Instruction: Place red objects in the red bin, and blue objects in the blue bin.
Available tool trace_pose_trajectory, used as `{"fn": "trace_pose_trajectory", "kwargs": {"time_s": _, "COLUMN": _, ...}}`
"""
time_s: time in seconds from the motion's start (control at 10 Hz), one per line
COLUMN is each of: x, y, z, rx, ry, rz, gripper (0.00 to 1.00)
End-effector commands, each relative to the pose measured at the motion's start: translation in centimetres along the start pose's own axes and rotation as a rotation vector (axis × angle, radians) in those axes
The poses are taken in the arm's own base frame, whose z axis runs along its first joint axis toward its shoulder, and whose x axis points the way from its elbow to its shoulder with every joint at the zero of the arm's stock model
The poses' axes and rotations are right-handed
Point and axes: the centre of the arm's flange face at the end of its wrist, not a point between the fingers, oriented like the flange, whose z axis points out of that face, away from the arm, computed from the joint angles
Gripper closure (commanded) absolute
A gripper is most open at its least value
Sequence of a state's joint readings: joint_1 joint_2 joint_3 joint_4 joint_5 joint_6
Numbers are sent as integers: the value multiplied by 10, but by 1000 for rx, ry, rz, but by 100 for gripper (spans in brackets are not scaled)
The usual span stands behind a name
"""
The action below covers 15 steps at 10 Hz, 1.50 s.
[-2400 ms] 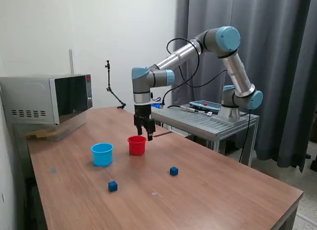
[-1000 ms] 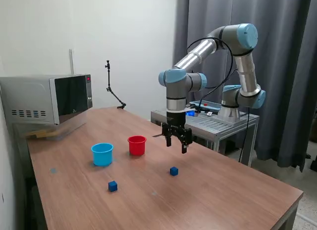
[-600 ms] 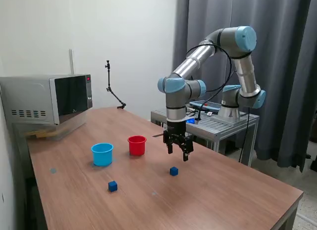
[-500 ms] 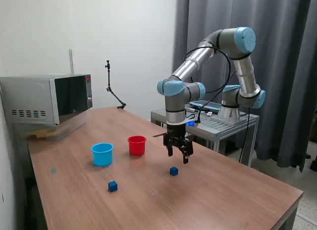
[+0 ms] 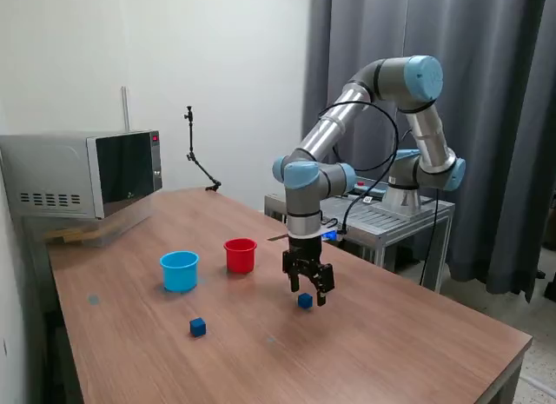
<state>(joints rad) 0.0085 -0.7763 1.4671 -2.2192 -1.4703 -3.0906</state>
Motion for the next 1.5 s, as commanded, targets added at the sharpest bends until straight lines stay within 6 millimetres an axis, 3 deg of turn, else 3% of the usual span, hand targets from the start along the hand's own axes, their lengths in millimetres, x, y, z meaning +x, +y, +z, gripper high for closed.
{"fn": "trace_pose_trajectory", "kwargs": {"time_s": 0.0, "x": -3, "y": 5, "z": 9, "rx": -15, "ry": 2, "rz": -4, "gripper": 0}}
{"fn": "trace_pose_trajectory", "kwargs": {"time_s": 0.5, "x": -13, "y": 8, "z": 8, "rx": -18, "ry": -1, "rz": 8, "gripper": 0}}
{"fn": "trace_pose_trajectory", "kwargs": {"time_s": 0.6, "x": -13, "y": 8, "z": 8, "rx": -18, "ry": -2, "rz": 8, "gripper": 100}}
{"fn": "trace_pose_trajectory", "kwargs": {"time_s": 1.2, "x": -14, "y": 14, "z": 1, "rx": -31, "ry": -22, "rz": 12, "gripper": 100}}
{"fn": "trace_pose_trajectory", "kwargs": {"time_s": 1.4, "x": -23, "y": 16, "z": -4, "rx": -36, "ry": -124, "rz": 16, "gripper": 100}}
